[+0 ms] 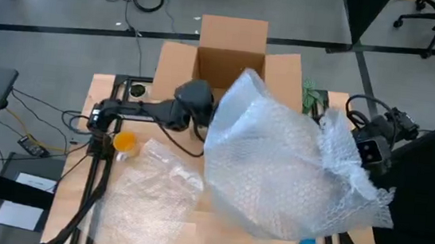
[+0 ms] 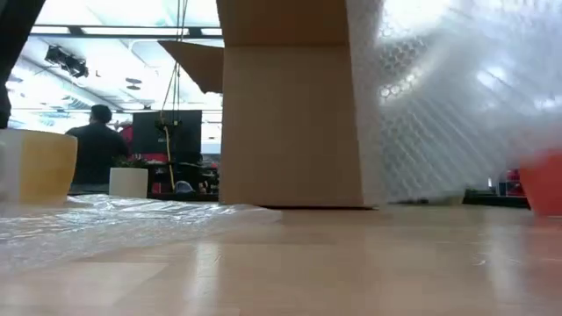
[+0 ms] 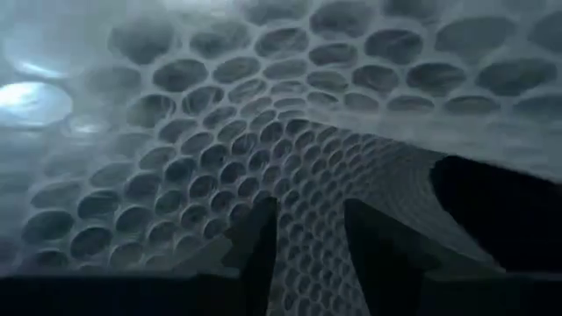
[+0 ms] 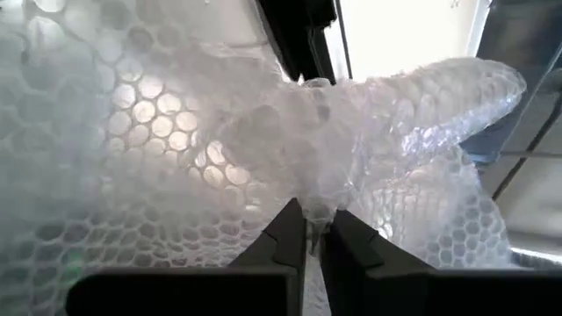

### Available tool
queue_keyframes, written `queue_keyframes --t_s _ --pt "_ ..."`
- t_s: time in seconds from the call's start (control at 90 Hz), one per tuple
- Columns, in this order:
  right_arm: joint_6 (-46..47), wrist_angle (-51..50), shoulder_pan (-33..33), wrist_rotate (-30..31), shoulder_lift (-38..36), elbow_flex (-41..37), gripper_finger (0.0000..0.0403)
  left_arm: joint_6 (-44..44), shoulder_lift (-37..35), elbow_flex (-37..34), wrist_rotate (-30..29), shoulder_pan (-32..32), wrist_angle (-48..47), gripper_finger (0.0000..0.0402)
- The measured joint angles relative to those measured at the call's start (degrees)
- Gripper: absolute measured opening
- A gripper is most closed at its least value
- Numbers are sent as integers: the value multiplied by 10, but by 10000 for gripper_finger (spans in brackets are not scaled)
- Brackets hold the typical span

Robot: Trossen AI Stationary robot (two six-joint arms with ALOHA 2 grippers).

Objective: Wrap mug
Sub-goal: Wrap the orange mug with the bubble wrap

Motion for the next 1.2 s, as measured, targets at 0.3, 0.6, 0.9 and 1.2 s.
queue_keyframes --t_s 0.3,0.6,0.9,1.2 --pt "32 -64 0 1 1 0 0 -44 -57 33 -1 -35 -207 121" --pt "44 -89 -7 32 79 0 0 -153 -132 31 -2 -99 -566 121" --pt "97 -34 -46 47 221 0 0 -386 -139 29 -55 -213 -872 121" --pt "189 -4 -98 48 334 0 0 -594 -143 -45 -69 -315 -925 121"
